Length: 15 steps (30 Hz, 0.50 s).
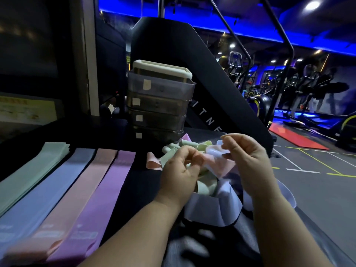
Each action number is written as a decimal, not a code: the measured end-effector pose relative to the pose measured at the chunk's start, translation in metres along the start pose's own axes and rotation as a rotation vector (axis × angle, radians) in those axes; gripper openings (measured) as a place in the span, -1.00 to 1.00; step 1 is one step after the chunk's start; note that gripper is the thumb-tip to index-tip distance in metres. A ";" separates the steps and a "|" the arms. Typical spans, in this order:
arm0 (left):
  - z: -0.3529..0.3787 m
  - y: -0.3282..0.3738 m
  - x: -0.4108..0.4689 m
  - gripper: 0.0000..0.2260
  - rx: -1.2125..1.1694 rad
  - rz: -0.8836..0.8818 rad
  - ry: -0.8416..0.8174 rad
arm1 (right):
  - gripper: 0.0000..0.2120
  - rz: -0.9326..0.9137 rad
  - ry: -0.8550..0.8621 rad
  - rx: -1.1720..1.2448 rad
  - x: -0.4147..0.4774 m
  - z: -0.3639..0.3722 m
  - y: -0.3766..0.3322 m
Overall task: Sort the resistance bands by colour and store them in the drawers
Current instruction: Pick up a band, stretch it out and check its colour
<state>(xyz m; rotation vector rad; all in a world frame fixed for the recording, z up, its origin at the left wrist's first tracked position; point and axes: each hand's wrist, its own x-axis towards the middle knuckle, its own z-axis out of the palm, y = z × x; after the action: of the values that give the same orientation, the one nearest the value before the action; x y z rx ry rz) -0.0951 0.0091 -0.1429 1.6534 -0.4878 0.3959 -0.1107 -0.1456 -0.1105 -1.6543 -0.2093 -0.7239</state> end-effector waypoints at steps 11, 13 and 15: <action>-0.019 0.009 0.006 -0.87 -0.398 -0.134 0.212 | -0.78 0.218 -0.131 -0.401 0.010 -0.027 0.031; -0.022 0.010 0.006 -0.85 -0.458 -0.164 0.186 | -0.72 0.230 -0.165 -0.504 0.008 -0.024 0.030; -0.023 0.007 0.008 -0.89 -0.470 -0.178 0.174 | -0.70 0.214 -0.169 -0.611 0.007 -0.020 0.029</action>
<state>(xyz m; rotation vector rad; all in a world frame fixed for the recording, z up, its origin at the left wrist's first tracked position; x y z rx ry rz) -0.0917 0.0306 -0.1298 1.1832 -0.2729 0.2648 -0.0968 -0.1733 -0.1298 -2.2809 0.0834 -0.5080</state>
